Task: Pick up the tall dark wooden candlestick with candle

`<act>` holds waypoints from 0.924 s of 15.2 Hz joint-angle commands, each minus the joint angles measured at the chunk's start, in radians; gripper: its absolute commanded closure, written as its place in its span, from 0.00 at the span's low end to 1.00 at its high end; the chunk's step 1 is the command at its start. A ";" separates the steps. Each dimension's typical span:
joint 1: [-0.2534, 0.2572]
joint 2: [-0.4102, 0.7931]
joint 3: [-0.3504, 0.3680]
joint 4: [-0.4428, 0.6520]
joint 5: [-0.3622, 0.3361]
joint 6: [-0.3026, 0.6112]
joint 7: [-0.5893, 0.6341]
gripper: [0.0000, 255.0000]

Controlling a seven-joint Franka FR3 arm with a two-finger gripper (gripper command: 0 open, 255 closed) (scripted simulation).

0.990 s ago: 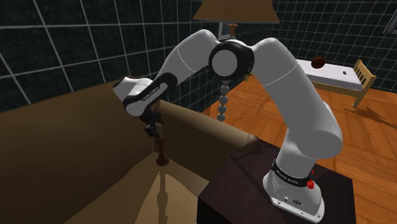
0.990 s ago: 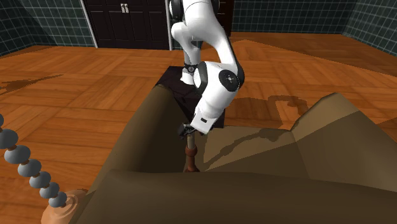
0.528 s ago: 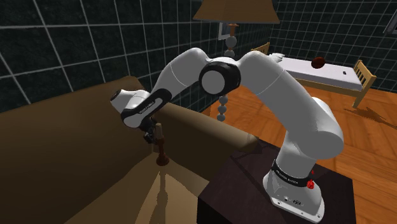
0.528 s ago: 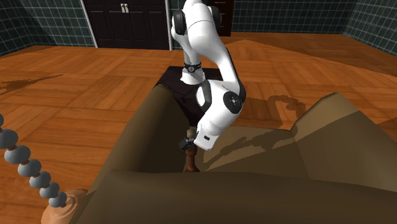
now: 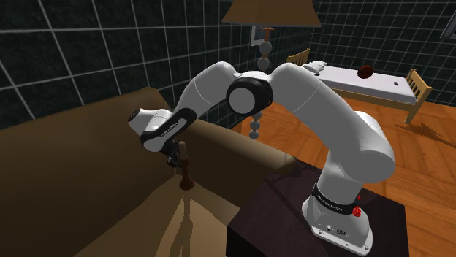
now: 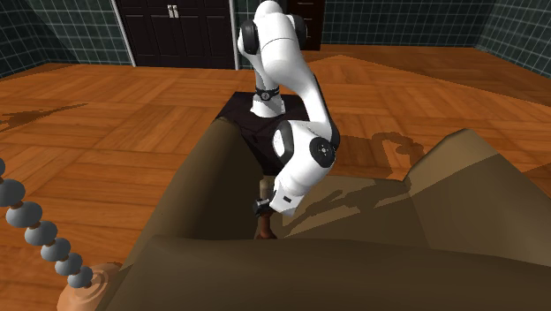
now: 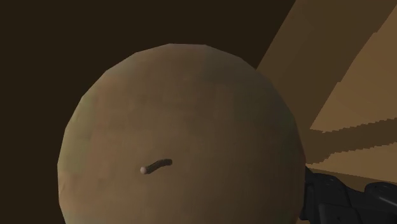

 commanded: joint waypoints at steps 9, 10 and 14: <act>-0.001 -0.022 0.002 -0.012 0.002 -0.010 -0.003 1.00; -0.001 -0.033 0.003 -0.017 0.002 -0.015 -0.004 1.00; -0.003 -0.073 0.006 -0.034 0.006 -0.038 -0.012 1.00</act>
